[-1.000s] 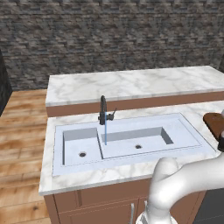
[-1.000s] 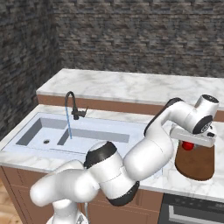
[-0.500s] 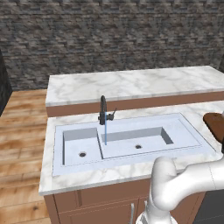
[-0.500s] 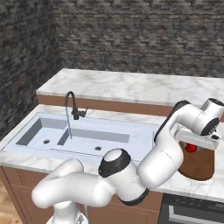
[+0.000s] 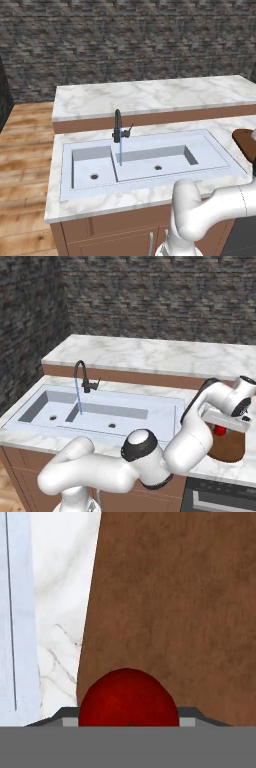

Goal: Pick the apple from the sink and place it on the cutting board to airdry. Then turn off the sink faucet.

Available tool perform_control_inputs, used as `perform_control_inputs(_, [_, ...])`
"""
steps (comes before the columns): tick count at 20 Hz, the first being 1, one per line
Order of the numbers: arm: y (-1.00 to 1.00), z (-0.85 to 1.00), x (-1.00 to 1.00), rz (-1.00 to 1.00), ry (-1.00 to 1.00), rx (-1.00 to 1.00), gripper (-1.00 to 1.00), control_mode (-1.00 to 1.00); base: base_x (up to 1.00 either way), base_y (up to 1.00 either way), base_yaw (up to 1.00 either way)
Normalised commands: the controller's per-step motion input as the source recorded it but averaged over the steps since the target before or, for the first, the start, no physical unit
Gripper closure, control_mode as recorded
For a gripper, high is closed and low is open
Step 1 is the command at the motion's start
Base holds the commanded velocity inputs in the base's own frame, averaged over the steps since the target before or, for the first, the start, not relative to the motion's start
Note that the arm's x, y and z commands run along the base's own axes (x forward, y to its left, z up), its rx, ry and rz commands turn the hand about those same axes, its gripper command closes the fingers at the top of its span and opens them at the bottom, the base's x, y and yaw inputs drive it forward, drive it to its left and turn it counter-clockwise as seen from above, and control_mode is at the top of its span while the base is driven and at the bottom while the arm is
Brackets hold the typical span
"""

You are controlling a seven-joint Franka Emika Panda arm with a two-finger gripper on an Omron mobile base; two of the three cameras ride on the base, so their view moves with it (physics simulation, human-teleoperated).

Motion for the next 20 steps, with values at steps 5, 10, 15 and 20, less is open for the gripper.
perform_control_inputs(5, [-0.06, -0.31, 0.14, -0.02, 0.02, 0.00, 1.00, -1.00, 0.00, 0.00, 0.00])
perform_control_inputs(10, [-0.08, -0.30, 0.14, -0.01, 0.02, 0.00, 1.00, -1.00, 0.00, 0.00, 0.00])
perform_control_inputs(15, [-0.11, -0.29, 0.12, 0.00, 0.02, 0.00, 1.00, -1.00, 0.00, 0.00, 0.00])
perform_control_inputs(20, [-0.08, -0.24, 0.10, 0.00, 0.02, 0.00, 1.00, -1.00, 0.00, 0.00, 0.00])
